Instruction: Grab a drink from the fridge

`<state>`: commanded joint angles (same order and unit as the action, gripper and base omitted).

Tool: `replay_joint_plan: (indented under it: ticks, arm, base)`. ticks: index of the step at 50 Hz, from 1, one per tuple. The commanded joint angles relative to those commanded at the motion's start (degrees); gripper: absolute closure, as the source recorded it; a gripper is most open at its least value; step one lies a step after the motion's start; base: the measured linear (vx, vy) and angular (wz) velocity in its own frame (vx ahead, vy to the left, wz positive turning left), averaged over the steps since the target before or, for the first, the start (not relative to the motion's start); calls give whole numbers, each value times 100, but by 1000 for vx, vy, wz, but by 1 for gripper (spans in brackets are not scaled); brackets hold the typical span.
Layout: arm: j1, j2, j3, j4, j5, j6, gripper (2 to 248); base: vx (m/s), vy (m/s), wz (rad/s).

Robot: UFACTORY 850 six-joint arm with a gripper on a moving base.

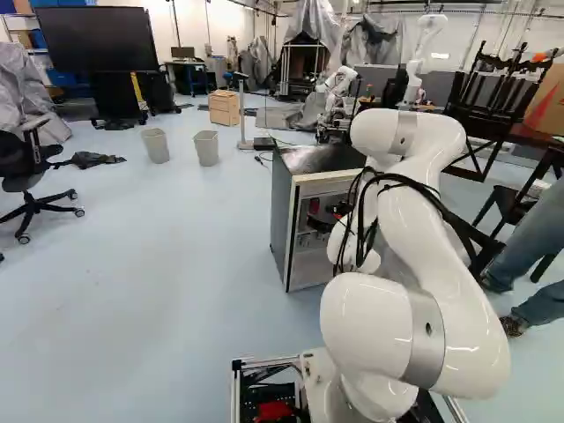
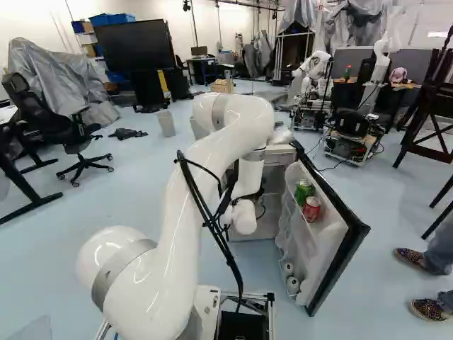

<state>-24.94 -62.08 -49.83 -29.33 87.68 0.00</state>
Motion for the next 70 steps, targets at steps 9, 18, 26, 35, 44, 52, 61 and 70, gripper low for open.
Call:
replay_joint_plan:
  ticks: [9,18,26,35,44,52,61,70]
  arm:
    - [-42,-84,-175,-69,-32,0,3]
    - [-77,-174,-361,-178,-37,0,3]
    - [-107,-256,-529,-281,-50,0,3]
    - [-120,-346,-715,-397,-129,0,3]
    - [-108,-436,-900,-516,-256,0,3]
    - [-89,-511,-1053,-622,-371,0,3]
    - [-60,-592,-1220,-746,-504,0,3]
    - [-28,-673,-1386,-871,-638,0,3]
  base:
    - [0,0,0]
    - [0,0,0]
    - [0,0,0]
    - [0,0,0]
    - [0,0,0]
    - [0,0,0]
    - [0,0,0]
    - [0,0,0]
